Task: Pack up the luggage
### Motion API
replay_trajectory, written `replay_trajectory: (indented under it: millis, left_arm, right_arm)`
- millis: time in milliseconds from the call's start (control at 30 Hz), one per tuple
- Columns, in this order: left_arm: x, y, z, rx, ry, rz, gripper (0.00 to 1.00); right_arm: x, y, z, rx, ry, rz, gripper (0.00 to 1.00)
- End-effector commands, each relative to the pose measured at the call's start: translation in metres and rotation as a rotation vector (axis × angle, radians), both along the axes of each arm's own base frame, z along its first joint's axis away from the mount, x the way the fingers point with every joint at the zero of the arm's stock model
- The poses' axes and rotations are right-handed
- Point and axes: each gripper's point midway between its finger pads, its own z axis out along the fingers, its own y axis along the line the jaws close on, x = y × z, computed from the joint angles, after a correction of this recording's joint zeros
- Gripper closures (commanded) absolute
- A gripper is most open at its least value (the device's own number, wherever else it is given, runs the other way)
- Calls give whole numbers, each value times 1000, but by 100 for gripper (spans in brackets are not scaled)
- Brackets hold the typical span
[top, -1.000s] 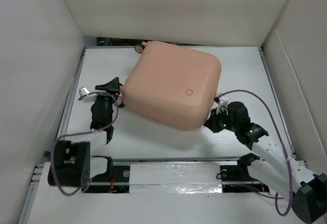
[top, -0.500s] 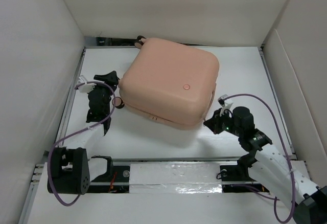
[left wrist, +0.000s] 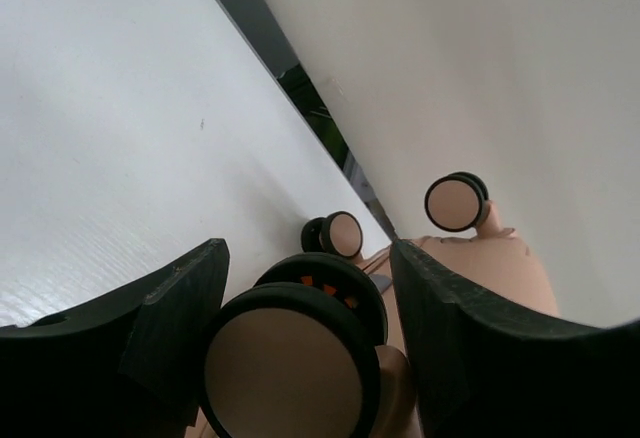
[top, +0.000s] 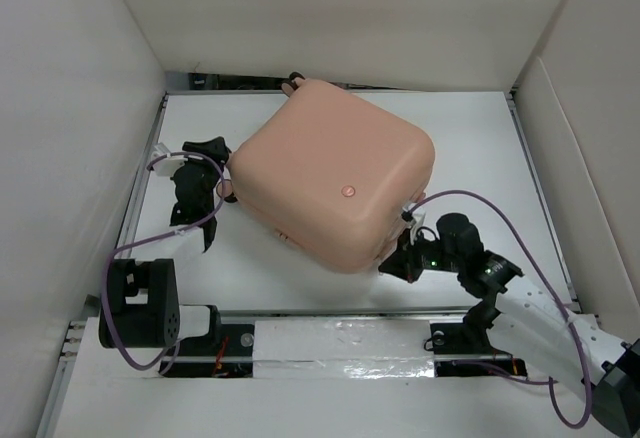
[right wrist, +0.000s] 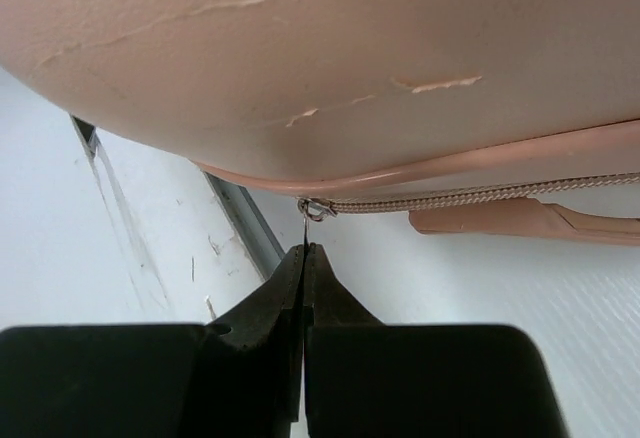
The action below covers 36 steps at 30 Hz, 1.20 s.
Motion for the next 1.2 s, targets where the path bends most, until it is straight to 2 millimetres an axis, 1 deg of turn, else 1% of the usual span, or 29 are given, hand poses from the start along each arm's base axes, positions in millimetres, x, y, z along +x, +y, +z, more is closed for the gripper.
replay_trajectory:
  millis: [0,33,67,100,133,167,200,233,267,300,367,400,433,467,500,533,567,600,633,700,800,867,900,933,967,1000,1033,1100,1167]
  left_arm:
    - [-10,-21,-2,55,45,-95,46]
    - [-13,-16,-3,72,56,-75,24]
    - [-16,-12,-2,80,57,-51,18]
    - [-26,-3,1,87,47,-7,13]
    - [-30,1,1,93,50,15,3]
    - [-35,6,0,101,63,41,2]
    - [-45,17,-5,110,89,94,1]
    - [-50,21,-9,106,100,116,1]
    - [-56,25,-14,97,114,142,1]
    - [-66,36,-20,98,126,191,1]
    - [-79,38,-35,115,165,184,1]
    - [-90,32,-43,125,169,144,4]
    - [-96,29,-47,137,172,123,19]
    - [-103,26,-55,145,185,98,27]
    - [-112,14,-60,168,170,21,37]
    - [-118,9,-65,183,182,-17,71]
    - [-122,2,-69,188,186,-62,83]
    - [-127,-12,-68,199,168,-148,88]
    - [-132,-17,-74,204,198,-185,98]
    - [-141,-43,-81,203,217,-316,100]
    - [-154,-75,-86,203,193,-490,100]
    - [-160,-85,-89,202,191,-563,100]
    - [-166,-94,-94,198,196,-623,94]
    - [-167,-98,-93,208,182,-650,76]
    - [-169,-104,-94,226,178,-692,65]
    - [-174,-110,-105,211,209,-730,58]
    - [-174,-119,-99,209,169,-776,47]
    - [-176,-130,-100,215,158,-828,41]
    - [-176,-137,-96,219,135,-861,38]
  right_arm:
    - [22,13,46,63,-140,-19,100]
    - [25,12,44,57,-138,-34,96]
    - [27,11,44,58,-139,-46,88]
    - [28,11,44,60,-138,-54,71]
    - [28,11,43,60,-140,-59,64]
    - [29,10,43,60,-141,-63,58]
    - [29,10,44,65,-148,-68,52]
    - [28,12,47,85,-160,-64,50]
    - [28,12,43,87,-159,-72,48]
    - [29,11,43,95,-164,-77,46]
    - [31,14,44,116,-164,-87,44]
    - [32,14,43,109,-158,-91,44]
    - [35,13,36,81,-148,-93,44]
    - [38,12,34,69,-148,-112,44]
    - [40,11,31,61,-141,-123,44]
    - [40,10,26,53,-126,-135,47]
    - [39,11,25,53,-122,-138,48]
    - [39,11,23,52,-117,-143,49]
    - [40,11,24,54,-115,-144,49]
    - [35,13,23,54,-109,-127,51]
    - [31,9,17,28,-97,-139,49]
    - [31,7,15,25,-88,-158,47]
    - [30,6,16,26,-88,-162,45]
    - [31,5,15,18,-81,-171,42]
    - [33,0,11,-3,-71,-202,41]
    - [31,0,13,-1,-76,-203,39]
    - [31,0,14,4,-74,-212,37]
    - [31,-1,11,2,-69,-227,37]
    - [34,-1,10,-3,-69,-238,40]
